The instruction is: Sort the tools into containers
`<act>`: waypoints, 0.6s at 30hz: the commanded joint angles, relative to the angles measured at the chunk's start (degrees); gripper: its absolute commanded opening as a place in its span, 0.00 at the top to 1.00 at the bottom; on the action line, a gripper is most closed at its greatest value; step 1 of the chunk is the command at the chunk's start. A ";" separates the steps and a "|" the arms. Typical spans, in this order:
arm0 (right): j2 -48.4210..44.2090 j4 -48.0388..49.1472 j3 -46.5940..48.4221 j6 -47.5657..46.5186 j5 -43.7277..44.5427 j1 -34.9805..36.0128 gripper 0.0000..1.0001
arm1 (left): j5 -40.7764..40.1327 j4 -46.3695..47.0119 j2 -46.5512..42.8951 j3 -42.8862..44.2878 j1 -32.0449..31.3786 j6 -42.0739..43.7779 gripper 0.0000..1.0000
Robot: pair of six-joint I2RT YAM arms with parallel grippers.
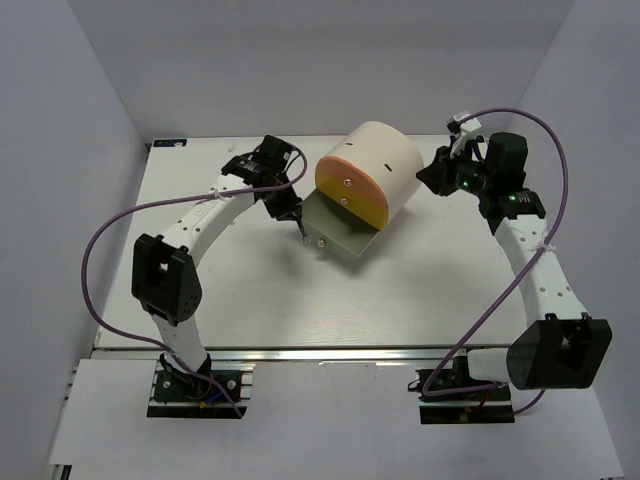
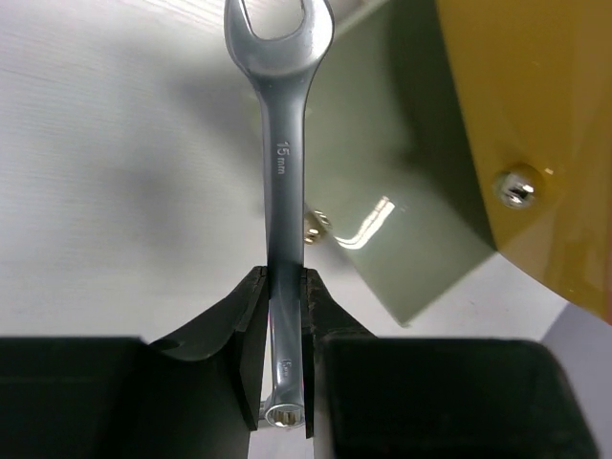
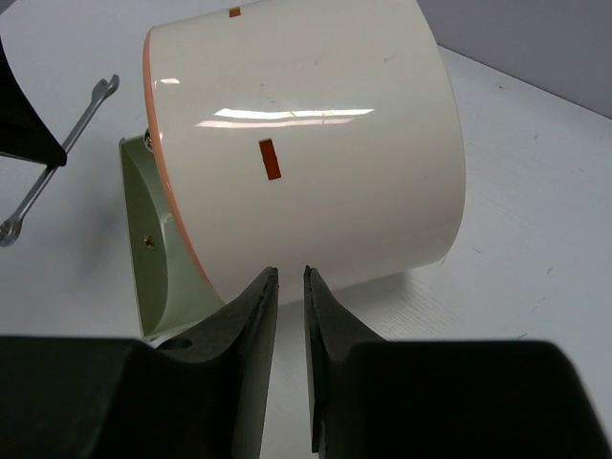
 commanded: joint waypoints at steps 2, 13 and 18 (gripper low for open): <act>-2.82 3.01 -1.28 0.09 -0.86 -0.21 0.77 | 2.54 5.23 -2.15 0.62 -2.61 -6.10 1.00; -5.19 3.54 -3.83 0.17 -1.12 -0.65 0.77 | 2.98 13.14 3.03 1.33 -6.83 -17.97 1.00; -6.95 3.54 -5.06 -0.27 -0.86 -1.35 0.77 | 3.68 16.83 8.13 4.92 -8.33 -24.13 0.97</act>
